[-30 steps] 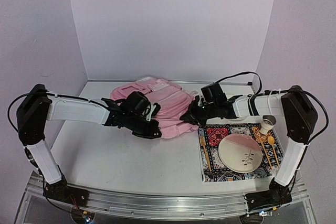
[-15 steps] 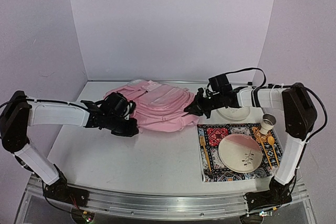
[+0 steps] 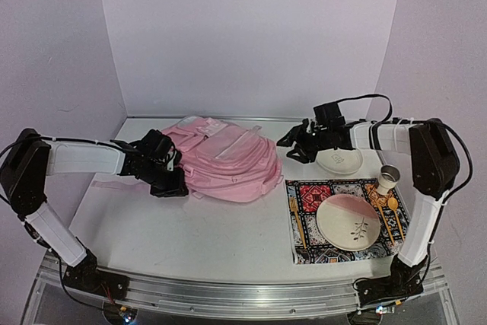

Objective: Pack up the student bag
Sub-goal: Zip the largest pocket of the bag in the student bag, then hold the largest pocket of the student bag.

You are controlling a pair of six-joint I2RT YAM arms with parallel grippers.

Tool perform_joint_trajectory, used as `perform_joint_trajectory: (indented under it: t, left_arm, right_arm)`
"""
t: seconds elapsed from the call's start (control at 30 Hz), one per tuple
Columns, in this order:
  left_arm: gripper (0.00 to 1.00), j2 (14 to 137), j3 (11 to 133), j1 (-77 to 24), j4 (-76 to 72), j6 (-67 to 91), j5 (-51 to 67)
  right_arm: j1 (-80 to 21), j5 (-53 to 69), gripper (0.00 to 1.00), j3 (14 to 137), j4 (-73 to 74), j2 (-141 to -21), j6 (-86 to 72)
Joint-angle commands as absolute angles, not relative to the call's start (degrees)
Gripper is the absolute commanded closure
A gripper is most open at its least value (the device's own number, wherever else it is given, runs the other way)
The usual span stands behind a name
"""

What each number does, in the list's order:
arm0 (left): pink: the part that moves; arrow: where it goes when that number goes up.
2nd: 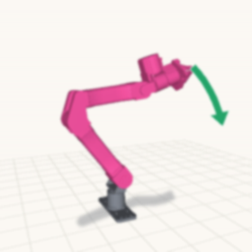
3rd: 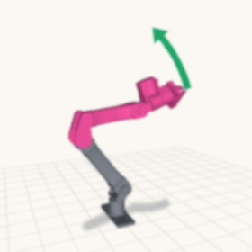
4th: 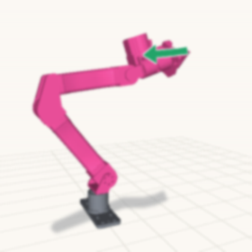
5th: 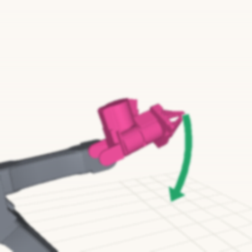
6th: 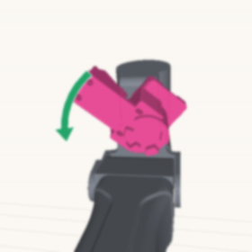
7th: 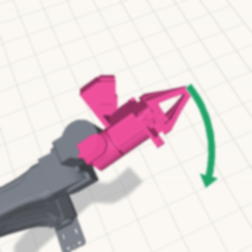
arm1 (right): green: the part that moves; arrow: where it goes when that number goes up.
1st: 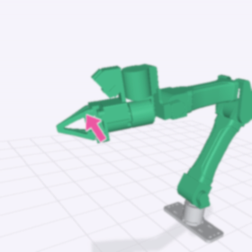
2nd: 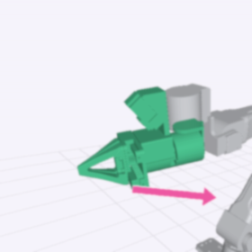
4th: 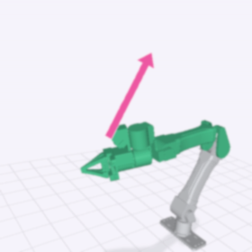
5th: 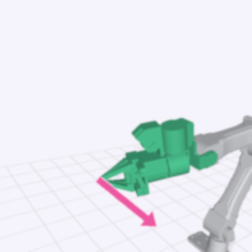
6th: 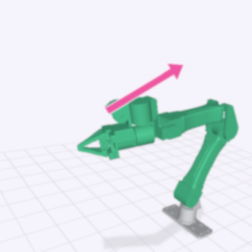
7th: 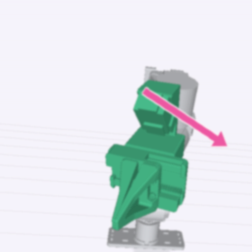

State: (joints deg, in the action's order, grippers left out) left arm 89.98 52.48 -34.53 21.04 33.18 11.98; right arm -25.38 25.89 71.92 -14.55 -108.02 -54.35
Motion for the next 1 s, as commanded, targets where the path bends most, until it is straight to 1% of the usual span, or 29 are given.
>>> perform_joint_trajectory:
  t: [0.0, 0.13, 0.27, 0.37, 0.5, 0.67, 0.73, 0.8, 0.97]
  left_arm:
    - [1.00, 90.34, 57.17, -34.97, 18.17, 36.78, 18.97]
    - [1.00, 92.61, 59.44, -35.86, 16.09, 38.03, 19.48]
    - [1.00, 95.04, 61.50, -37.29, 13.90, 39.44, 19.81]
    - [1.00, 96.51, 63.30, -38.64, 12.87, 39.88, 20.37]
    - [1.00, 97.97, 65.07, -40.96, 12.26, 40.05, 20.72]
    - [1.00, 99.40, 66.26, -43.49, 11.91, 40.32, 21.35]
    - [1.00, 99.32, 66.21, -43.83, 11.87, 40.33, 21.42]
    - [1.00, 98.62, 65.68, -43.85, 11.87, 40.14, 21.11]
    - [1.00, 96.46, 63.34, -43.86, 11.97, 39.46, 18.92]
  right_arm:
    - [-27.31, 20.85, 0.38, 69.83, -16.17, -101.31, -54.69]
    - [-31.01, 19.38, 0.30, 68.81, -16.12, -100.19, -54.11]
    - [-35.95, 17.42, 0.25, 67.30, -16.58, -100.64, -56.80]
    - [-41.06, 14.15, 0.23, 65.05, -19.86, -100.69, -60.98]
    - [-45.68, 10.80, 0.21, 62.99, -24.07, -101.72, -66.49]
    - [-47.03, 9.61, 0.22, 65.19, -24.84, -104.89, -68.10]
    - [-47.02, 9.59, 0.27, 66.36, -24.87, -106.30, -68.03]
    - [-47.02, 9.27, 0.37, 66.76, -24.77, -107.50, -67.95]
    - [-46.73, 8.61, 0.67, 67.93, -23.31, -110.47, -66.54]
